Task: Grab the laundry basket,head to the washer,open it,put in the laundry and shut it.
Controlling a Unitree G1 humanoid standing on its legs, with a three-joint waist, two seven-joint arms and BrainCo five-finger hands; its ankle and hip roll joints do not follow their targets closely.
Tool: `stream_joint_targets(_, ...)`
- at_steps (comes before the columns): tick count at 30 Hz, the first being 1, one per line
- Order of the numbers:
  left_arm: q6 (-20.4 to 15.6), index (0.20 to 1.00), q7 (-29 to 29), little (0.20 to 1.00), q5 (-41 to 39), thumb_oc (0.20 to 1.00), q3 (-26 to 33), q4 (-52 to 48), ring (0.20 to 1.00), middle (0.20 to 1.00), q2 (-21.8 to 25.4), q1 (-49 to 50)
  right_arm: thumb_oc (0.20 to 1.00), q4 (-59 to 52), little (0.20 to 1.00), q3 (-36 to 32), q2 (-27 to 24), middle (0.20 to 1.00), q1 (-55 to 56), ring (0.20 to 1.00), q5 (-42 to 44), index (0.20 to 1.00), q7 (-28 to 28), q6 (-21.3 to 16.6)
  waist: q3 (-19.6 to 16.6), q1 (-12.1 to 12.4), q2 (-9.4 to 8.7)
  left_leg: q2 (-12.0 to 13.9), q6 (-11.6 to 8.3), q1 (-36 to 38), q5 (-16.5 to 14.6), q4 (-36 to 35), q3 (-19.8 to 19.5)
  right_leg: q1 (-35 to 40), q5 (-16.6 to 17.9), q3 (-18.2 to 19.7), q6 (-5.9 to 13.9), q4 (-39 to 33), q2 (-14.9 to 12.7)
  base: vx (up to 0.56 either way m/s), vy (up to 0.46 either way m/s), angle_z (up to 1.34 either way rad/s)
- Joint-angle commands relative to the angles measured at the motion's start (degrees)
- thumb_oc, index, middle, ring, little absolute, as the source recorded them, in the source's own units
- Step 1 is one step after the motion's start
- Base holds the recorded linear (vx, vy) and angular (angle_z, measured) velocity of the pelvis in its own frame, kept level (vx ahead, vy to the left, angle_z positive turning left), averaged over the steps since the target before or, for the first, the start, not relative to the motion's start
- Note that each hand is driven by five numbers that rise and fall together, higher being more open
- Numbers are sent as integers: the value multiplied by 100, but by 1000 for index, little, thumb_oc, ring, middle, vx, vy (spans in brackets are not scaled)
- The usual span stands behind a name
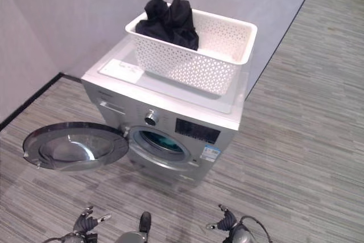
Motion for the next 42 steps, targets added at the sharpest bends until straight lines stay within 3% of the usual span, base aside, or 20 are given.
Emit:
stream_joint_targets(1, -162, 1000, -55, 1000, -235, 1000, 149, -264, 1000, 1000, 185, -118, 1000, -71, 1000, -192, -74, 1000, -54, 1000, -25, 1000, -71, -20, 121, 107, -241, 6, 129, -556, -280, 751, 59, 463, 6, -37, 308, 98, -244, 40, 78, -5)
stream_joint_targets(3, -177, 1000, -69, 1000, -299, 1000, 153, -397, 1000, 1000, 220, -104, 1000, 110, 1000, -240, -68, 1000, -145, 1000, 33, 1000, -111, 1, 135, 172, -277, -49, 208, -633, -516, 993, 59, 470, 59, 43, 372, 134, -344, 133, 200, -10)
stream_joint_targets(4, -168, 1000, -107, 1000, -323, 1000, 121, -480, 1000, 1000, 232, -125, 1000, 460, 1000, -411, -40, 1000, -179, 1000, 143, 1000, -149, 30, 122, 274, -320, -236, 424, -508, -864, 1137, 23, 397, 426, 154, 564, 561, -628, 254, 377, -12)
stream_joint_targets(5, -143, 1000, -119, 1000, -307, 1000, 90, -500, 1000, 1000, 234, -133, 1000, 600, 1000, -495, -19, 1000, -188, 1000, 218, 1000, -156, 50, 121, 268, -300, -332, 523, -336, -925, 1095, -2, 280, 734, 217, 623, 993, -750, 382, 591, -48)
stream_joint_targets(6, -77, 1000, -202, 1000, -285, 1000, -14, -642, 1000, 1000, 288, -144, 1000, 656, 1000, -666, -30, 1000, -194, 1000, 336, 1000, -152, 109, 216, 80, -159, -497, 728, 75, -1006, 980, -104, -130, 1338, 541, 699, 2240, -828, 368, 553, -24)
stream_joint_targets(7, -42, 1000, -285, 1000, -199, 1000, -89, -735, 1000, 1000, 333, -172, 1000, 704, 1000, -776, -41, 1000, -164, 1000, 402, 1000, -157, 131, 301, -115, 51, -496, 806, 400, -1040, 835, -157, -576, 1400, 758, 718, 3105, -789, 294, 438, -6)
stream_joint_targets(8, -41, 1000, -285, 1000, -199, 1000, -89, -735, 1000, 1000, 330, -174, 1000, 705, 1000, -778, -44, 1000, -166, 1000, 402, 1000, -157, 131, 289, -114, 63, -483, 802, 387, -1024, 824, -159, -588, 1418, 753, 711, 3090, -776, 198, 241, 47)
stream_joint_targets(10, -24, 1000, -324, 1000, -73, 1000, -166, -714, 1000, 1000, 356, -238, 1000, 720, 1000, -810, -52, 1000, -148, 1000, 410, 1000, -133, 164, 350, -263, 251, -412, 800, 682, -975, 667, -240, -1032, 1250, 676, 619, 3399, -840, 219, 91, 39)
stream_joint_targets(11, -32, 1000, -322, 1000, -87, 1000, -184, -735, 1000, 1000, 360, -288, 1000, 714, 1000, -834, -55, 1000, -108, 1000, 418, 1000, -111, 198, 376, -380, 303, -414, 732, 852, -963, 550, -380, -1158, 1089, 602, 571, 2794, -897, 285, 15, 25)
stream_joint_targets(14, -52, 1000, -307, 1000, -49, 1000, -221, -690, 1000, 1000, 341, -357, 1000, 862, 1000, -893, -47, 1000, -122, 1000, 469, 1000, -138, 207, 397, -459, 323, -437, 675, 968, -1045, 492, -474, -1264, 1102, 631, 611, 2293, -973, 151, -32, 31)
stream_joint_targets(17, -89, 1000, -310, 1000, 67, 1000, -379, -598, 1000, 1000, 255, -489, 1000, 1143, 1000, -916, -15, 1000, -169, 1000, 515, 1000, -128, 230, 429, -598, 238, -570, 595, 1199, -1267, 462, -705, -1322, 1447, 1119, 786, 1335, -1070, 192, -87, 50)
stream_joint_targets(21, -108, 1000, -374, 1000, 71, 1000, -407, -684, 1000, 1000, 213, -396, 1000, 1273, 1000, -953, -37, 1000, -186, 1000, 497, 1000, -140, 222, 253, -536, 53, -637, 549, 1271, -1360, 362, -667, -891, 1524, 1088, 865, 670, -1104, 111, -103, 61)
stream_joint_targets(24, -97, 1000, -397, 1000, 65, 1000, -394, -695, 1000, 1000, 184, -304, 1000, 1225, 1000, -1031, -90, 1000, -186, 1000, 547, 1000, -158, 195, 150, -494, 19, -561, 497, 1296, -1340, 265, -644, -694, 1561, 1034, 890, 352, -1051, 74, -95, 14)
stream_joint_targets(37, -25, 1000, -557, 1000, 52, 1000, -407, -776, 1000, 1000, 108, -69, 1000, 1935, 1000, -1757, -126, 1000, 274, 1000, 1154, 1000, -111, 192, 20, -629, 0, -307, 359, 1539, -1197, -131, -594, -431, 1419, 1015, 838, 70, -829, 24, -51, -12)
stream_joint_targets(40, -2, 1000, -601, 1000, 78, 1000, -366, -748, 1000, 1000, 111, -41, 1000, 2093, 1000, -2147, -292, 1000, 339, 1000, 1450, 1000, -168, 157, 4, -674, 12, -273, 339, 1588, -1177, -171, -559, -400, 1417, 1072, 833, 56, -796, 3, -4, -6)
stream_joint_targets(42, 22, 1000, -640, 1000, 81, 1000, -275, -773, 1000, 1000, 166, 16, 1000, 1969, 1000, -2608, -708, 1000, 378, 1000, 1637, 1000, -255, 125, -12, -727, 4, -244, 307, 1614, -1149, -219, -534, -383, 1421, 1112, 840, 39, -771, -11, -7, -11)
